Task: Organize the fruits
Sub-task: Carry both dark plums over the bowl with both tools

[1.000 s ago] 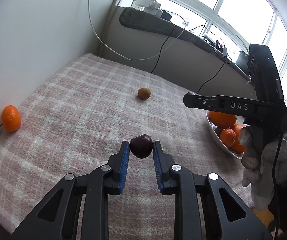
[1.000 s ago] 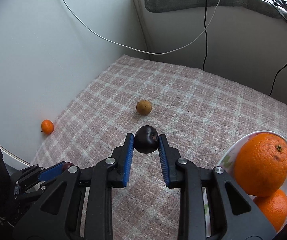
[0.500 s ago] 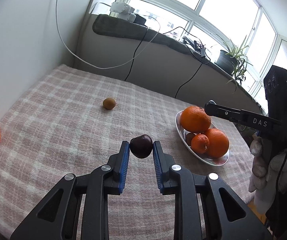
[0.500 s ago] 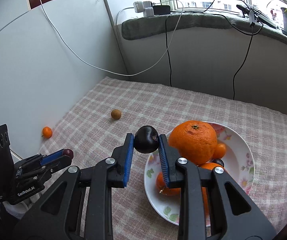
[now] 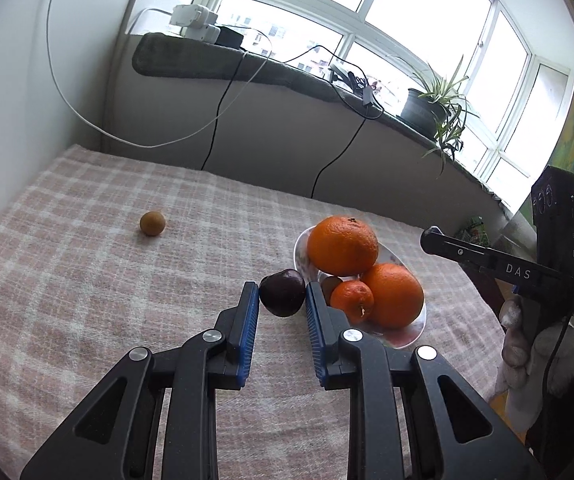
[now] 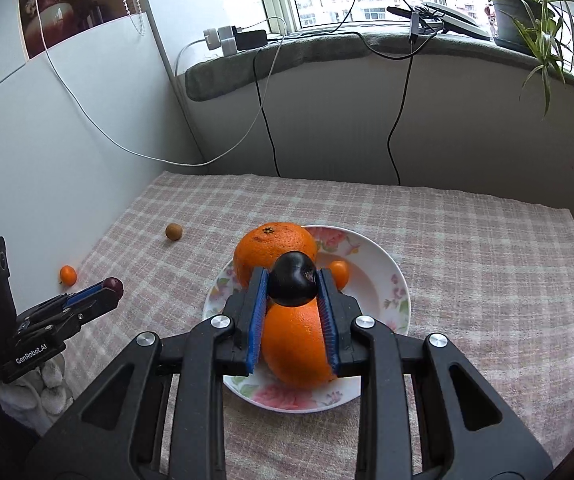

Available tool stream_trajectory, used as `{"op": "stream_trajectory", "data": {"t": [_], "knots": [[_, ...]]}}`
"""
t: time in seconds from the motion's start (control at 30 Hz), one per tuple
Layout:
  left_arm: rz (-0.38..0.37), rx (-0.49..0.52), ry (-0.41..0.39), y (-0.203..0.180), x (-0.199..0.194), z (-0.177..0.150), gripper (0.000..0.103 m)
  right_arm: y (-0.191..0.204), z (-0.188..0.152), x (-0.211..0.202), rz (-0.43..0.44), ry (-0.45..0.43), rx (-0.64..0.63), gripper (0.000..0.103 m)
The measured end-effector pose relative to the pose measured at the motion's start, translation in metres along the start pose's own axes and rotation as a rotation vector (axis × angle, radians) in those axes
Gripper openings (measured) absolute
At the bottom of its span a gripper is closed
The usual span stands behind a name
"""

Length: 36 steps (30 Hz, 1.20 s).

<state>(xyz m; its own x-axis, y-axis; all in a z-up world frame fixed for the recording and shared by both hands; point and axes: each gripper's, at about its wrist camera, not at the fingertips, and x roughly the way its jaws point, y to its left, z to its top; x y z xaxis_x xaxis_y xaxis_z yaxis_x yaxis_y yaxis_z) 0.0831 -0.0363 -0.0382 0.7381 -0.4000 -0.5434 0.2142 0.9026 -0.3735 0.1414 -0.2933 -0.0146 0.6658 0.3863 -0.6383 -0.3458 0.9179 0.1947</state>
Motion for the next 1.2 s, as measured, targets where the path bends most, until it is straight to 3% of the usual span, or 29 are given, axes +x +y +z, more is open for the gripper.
{"op": "stream_trajectory", "data": {"t": [0.5,1.2], "knots": [[-0.028,0.047,0.06,-0.028,0.042,0.008,0.022,-0.053,-0.011,-0.005,-0.043,0.021,0.081,0.026],[0.013,0.125,0.101,-0.045,0.066,0.013,0.022,-0.065,-0.014,0.018,-0.019,0.066,0.102,0.026]]}}
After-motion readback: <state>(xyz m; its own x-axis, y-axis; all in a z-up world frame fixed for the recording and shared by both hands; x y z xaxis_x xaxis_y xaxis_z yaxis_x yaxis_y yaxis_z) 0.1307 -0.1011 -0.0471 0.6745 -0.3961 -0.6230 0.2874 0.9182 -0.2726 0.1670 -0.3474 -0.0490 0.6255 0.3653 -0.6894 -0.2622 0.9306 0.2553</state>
